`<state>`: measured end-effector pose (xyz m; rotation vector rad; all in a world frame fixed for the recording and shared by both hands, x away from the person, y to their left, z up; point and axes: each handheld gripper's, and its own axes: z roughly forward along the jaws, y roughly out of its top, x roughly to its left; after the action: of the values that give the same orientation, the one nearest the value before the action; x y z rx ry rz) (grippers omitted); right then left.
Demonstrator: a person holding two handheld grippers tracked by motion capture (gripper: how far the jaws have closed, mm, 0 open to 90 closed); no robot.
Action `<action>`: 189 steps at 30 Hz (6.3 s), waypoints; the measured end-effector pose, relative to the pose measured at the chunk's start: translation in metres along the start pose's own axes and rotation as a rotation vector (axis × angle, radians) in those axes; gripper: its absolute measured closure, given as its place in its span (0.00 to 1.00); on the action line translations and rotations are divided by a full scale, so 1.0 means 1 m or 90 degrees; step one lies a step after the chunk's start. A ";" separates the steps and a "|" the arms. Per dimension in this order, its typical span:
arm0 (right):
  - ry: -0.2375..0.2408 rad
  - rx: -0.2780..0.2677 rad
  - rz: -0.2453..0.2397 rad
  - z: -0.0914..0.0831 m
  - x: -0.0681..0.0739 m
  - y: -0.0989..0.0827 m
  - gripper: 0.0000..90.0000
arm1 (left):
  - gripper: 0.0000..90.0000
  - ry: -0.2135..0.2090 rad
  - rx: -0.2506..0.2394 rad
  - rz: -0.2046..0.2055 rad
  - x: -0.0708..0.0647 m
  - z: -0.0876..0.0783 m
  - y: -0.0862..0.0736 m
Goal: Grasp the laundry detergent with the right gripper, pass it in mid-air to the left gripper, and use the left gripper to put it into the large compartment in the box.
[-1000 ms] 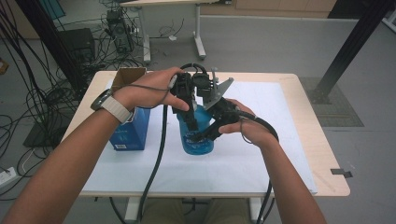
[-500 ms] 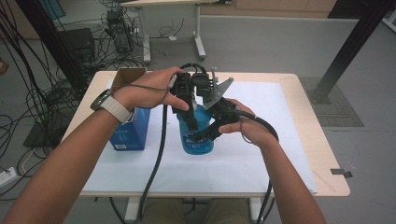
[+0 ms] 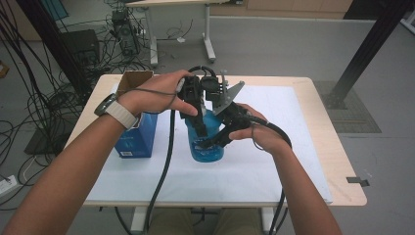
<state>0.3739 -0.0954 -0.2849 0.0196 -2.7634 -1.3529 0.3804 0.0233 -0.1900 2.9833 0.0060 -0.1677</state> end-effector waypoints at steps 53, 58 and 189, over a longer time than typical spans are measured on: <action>-0.090 0.230 0.180 -0.066 -0.004 -0.048 0.08 | 0.42 0.058 0.023 -0.105 -0.013 -0.026 -0.013; -0.111 0.283 0.213 -0.082 -0.003 -0.055 0.05 | 0.42 0.075 0.035 -0.131 -0.014 -0.033 -0.012; -0.156 0.365 0.208 -0.122 -0.031 -0.086 0.07 | 0.42 0.179 0.006 -0.893 0.041 -0.168 -0.126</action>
<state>0.4107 -0.2430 -0.2793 -0.5726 -3.0683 -0.4934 0.4378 0.1736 -0.0487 2.3545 2.0244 0.1149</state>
